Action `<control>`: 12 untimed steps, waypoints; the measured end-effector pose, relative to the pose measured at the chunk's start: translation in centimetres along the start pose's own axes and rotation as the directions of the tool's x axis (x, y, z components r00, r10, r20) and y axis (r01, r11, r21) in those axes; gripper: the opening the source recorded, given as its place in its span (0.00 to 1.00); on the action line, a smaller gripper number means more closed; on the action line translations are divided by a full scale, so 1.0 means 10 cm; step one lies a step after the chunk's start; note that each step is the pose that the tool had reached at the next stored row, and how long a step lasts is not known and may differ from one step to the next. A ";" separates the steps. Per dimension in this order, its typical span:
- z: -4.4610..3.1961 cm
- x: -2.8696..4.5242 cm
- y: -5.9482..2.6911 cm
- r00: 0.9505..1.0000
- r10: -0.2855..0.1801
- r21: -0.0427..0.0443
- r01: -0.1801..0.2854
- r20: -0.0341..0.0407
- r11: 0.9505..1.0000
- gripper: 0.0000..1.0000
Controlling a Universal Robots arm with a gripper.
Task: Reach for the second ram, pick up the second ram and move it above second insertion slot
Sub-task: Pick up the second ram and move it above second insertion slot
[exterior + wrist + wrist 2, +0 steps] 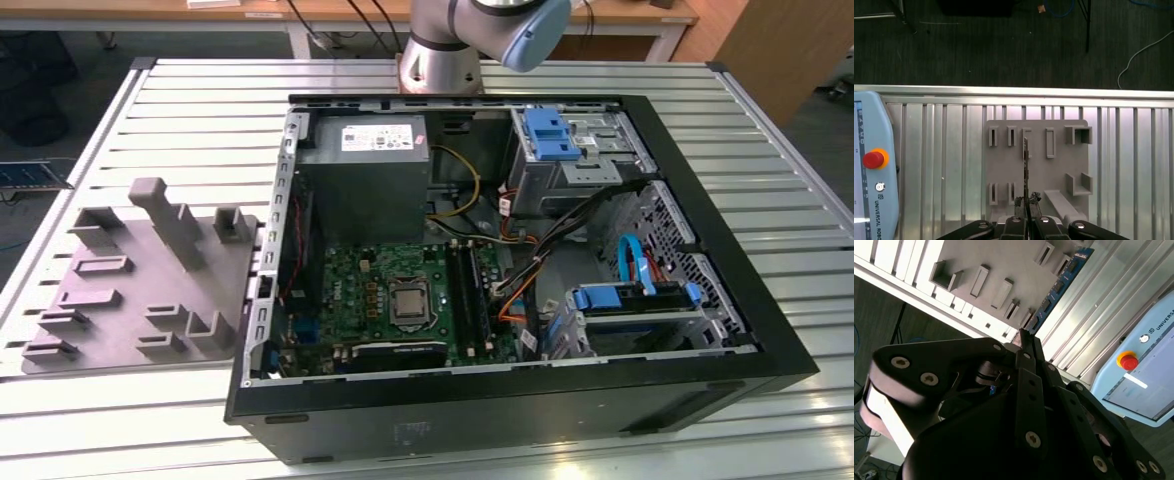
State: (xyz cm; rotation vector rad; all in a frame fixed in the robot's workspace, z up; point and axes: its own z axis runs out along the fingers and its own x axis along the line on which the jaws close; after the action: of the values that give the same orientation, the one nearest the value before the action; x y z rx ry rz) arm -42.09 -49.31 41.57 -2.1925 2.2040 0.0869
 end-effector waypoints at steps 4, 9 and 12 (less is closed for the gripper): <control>0.000 0.000 -0.066 1.000 0.000 0.000 0.000 0.000 1.000 0.13; -0.002 -0.001 -0.174 1.000 0.000 0.000 0.000 0.000 1.000 0.13; -0.003 -0.002 -0.252 1.000 0.000 0.000 0.000 0.000 1.000 0.13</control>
State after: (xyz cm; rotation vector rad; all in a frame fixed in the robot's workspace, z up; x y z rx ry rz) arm -39.57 -49.31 41.55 -2.1922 2.2040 0.0870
